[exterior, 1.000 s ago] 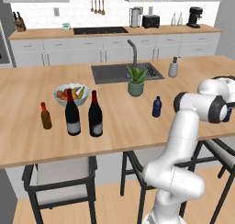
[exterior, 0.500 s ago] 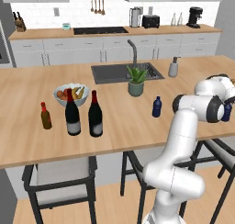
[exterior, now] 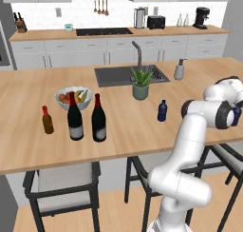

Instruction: Move the plastic bottles in the middle to the plastics group, and the glass bottles in the middle to the glass group.

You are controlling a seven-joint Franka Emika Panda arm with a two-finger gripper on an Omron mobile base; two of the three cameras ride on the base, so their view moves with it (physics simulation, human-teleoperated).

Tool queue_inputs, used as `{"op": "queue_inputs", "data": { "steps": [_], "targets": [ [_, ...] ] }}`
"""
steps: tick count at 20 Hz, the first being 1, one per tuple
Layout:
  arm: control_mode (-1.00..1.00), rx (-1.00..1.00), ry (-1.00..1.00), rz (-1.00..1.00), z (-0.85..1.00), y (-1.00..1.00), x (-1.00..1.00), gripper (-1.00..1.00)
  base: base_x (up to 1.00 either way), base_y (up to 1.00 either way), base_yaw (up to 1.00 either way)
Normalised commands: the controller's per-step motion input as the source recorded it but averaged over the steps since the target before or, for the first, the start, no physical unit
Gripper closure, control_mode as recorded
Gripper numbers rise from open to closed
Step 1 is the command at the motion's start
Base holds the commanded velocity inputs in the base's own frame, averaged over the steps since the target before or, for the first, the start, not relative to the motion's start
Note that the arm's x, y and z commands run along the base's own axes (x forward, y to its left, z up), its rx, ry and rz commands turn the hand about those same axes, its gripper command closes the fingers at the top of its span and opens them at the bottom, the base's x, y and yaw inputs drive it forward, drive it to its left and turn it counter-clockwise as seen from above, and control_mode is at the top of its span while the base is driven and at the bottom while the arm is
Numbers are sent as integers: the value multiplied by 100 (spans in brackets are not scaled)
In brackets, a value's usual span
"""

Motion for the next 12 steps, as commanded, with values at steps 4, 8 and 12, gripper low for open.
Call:
{"op": "queue_inputs", "data": {
  "steps": [4,8,12],
  "targets": [
    [-100,0,0,-3,-35,0,0,100,0,0,0],
    [-100,0,-1,-3,-22,0,0,-100,0,0,0],
    [-100,0,-7,-3,-4,6,0,-100,0,0,0]
  ]
}}
